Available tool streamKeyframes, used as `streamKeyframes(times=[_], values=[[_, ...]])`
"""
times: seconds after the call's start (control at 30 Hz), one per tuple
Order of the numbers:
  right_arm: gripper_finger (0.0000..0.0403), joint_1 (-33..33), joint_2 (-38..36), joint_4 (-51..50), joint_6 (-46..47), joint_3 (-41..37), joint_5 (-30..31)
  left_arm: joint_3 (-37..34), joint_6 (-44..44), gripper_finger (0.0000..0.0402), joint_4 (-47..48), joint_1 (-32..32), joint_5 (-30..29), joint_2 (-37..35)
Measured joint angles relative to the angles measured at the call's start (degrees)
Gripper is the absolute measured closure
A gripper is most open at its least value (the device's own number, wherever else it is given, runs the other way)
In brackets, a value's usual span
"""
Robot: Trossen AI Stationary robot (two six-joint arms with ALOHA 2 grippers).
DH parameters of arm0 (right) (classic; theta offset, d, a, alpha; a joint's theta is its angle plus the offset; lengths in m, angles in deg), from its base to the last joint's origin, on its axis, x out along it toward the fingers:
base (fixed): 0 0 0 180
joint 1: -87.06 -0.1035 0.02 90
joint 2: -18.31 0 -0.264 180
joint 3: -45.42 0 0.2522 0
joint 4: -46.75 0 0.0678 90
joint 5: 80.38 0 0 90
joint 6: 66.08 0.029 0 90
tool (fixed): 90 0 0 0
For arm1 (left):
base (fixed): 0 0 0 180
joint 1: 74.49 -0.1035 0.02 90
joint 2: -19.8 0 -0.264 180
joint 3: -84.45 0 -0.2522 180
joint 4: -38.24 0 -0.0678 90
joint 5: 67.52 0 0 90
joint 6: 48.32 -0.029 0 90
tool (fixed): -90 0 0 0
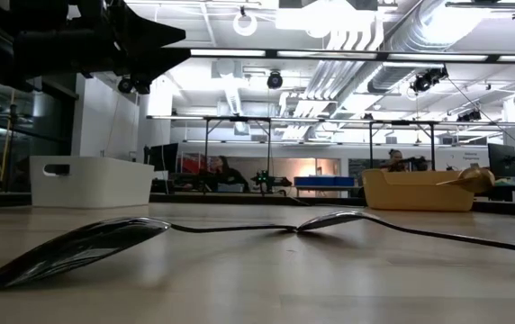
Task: Sort silverware by color (type)
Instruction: Put the black spoon into the transparent bin
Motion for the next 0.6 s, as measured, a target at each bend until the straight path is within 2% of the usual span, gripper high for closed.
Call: streamKeyframes(times=[0.23, 0.33, 0.43, 0.6], values=[[0.0302, 0.05, -0.07, 9.34, 1.45, 5.50, 16.48, 0.00, -0.44, 0.0202, 0.02, 0.00, 0.00, 0.00], [0.0302, 1.30, 0.27, 19.26, 1.30, 4.34, 18.86, 0.01, -0.23, 0.0202, 0.00, 0.00, 0.01, 0.00], [0.0302, 3.87, 3.24, 26.48, -1.81, 3.94, 14.61, 0.00, 0.01, 0.0202, 0.00, 0.00, 0.02, 0.00], [0.0302, 9.03, 9.63, 30.52, -4.40, 4.19, -0.47, 0.00, 0.01, 0.0202, 0.00, 0.00, 0.02, 0.00]])
